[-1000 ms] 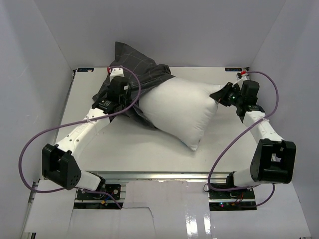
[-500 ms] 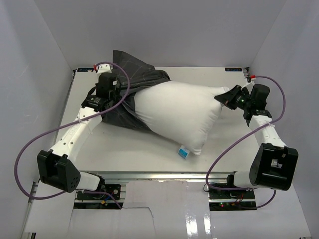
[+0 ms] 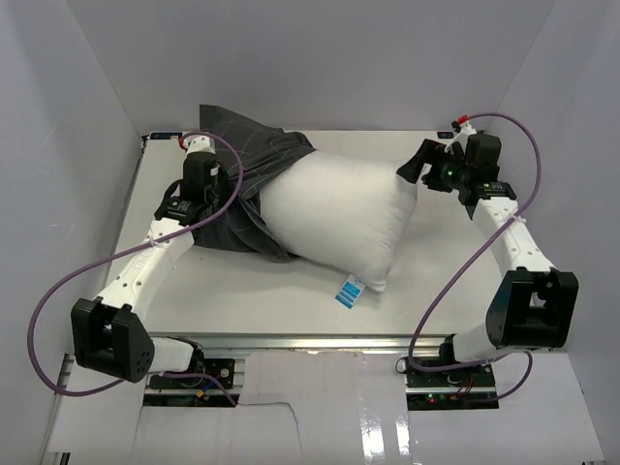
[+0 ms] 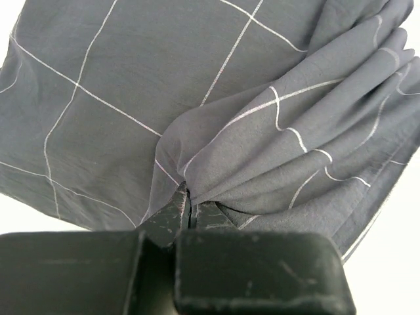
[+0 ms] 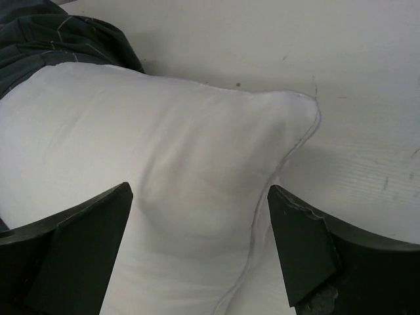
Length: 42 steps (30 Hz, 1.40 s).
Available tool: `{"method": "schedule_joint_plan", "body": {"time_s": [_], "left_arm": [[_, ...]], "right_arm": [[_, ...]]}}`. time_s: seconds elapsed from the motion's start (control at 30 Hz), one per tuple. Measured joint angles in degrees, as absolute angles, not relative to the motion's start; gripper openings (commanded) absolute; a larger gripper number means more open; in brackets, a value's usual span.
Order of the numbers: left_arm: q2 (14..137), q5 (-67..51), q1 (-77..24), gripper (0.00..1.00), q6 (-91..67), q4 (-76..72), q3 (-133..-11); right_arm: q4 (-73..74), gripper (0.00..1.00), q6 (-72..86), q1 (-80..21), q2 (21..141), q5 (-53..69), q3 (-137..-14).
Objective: Remove the pillowcase from the pillow
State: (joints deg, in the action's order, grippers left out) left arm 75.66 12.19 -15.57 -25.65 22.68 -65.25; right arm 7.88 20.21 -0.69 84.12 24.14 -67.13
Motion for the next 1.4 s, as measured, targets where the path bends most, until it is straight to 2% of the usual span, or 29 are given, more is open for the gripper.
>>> {"method": "schedule_joint_plan", "body": {"time_s": [0.13, 0.23, 0.4, 0.53, 0.77, 0.93, 1.03, 1.07, 1.13, 1.17, 1.23, 1.27, 1.3, 1.33, 1.37, 1.4], "left_arm": [[75.7, 12.0, -15.6, 0.0, -26.2, 21.8, -65.3], [76.4, 11.2, -15.7, 0.0, -25.9, 21.8, -65.7], [77.7, 8.1, -15.6, 0.0, -25.8, 21.5, -66.3], [77.0, 6.6, -15.7, 0.0, -26.0, 19.9, -64.8], [76.3, 5.3, -15.6, 0.0, -26.0, 19.6, -63.4], [76.3, 5.1, -15.6, 0.0, -26.0, 19.7, -63.4], [76.2, 4.9, -15.7, 0.0, -26.2, 19.7, -63.4], [76.2, 4.8, -15.6, 0.0, -26.3, 19.7, -63.4], [75.9, 4.3, -15.6, 0.0, -26.6, 19.7, -63.4], [75.5, 3.9, -15.6, 0.0, -26.7, 19.7, -63.4], [74.7, 3.3, -15.6, 0.0, -27.0, 19.7, -63.4], [74.1, 3.0, -15.7, 0.0, -27.1, 19.7, -63.4], [73.6, 2.7, -15.7, 0.0, -27.1, 19.7, -63.4], [72.9, 2.3, -15.7, 0.03, -27.0, 19.9, -63.4], [72.3, 2.2, -15.7, 0.22, -27.0, 20.1, -63.4], [71.7, 1.9, -15.7, 0.35, -26.6, 20.5, -63.4]], "right_arm": [[11.7, 0.93, 14.2, -3.1, 79.3, 19.9, -69.7], [12.4, 0.96, 7.0, -9.2, 73.8, 18.9, -69.5], [8.2, 0.9, -9.0, -33.1, 64.5, 11.8, -61.0], [7.5, 0.9, -21.3, -46.8, 65.1, 5.2, -54.0], [4.4, 0.9, -31.9, -52.7, 73.5, -7.0, -49.9], [-8.6, 0.9, -38.7, -56.2, 80.2, -19.0, -44.7], [-14.3, 0.95, -41.0, -56.3, 85.8, -24.4, -44.7], [-15.8, 0.99, -41.3, -56.3, 87.0, -25.7, -44.7], [-18.5, 0.71, -41.8, -56.1, 88.3, -27.8, -44.7], [-20.1, 0.5, -42.0, -55.9, 88.7, -28.9, -44.7], [-23.3, 0.35, -42.2, -55.4, 89.2, -31.0, -44.6], [-25.1, 0.16, -42.0, -55.1, 89.3, -31.8, -44.4], [-26.4, 0.08, -42.0, -55.1, 89.3, -32.1, -44.2], [-27.5, 0.08, -41.7, -55.0, 89.3, -32.4, -43.9], [-28.3, 0.08, -41.2, -54.9, 89.3, -32.6, -43.7], [-28.7, 0.08, -40.9, -54.8, 89.2, -32.8, -43.6]]}}
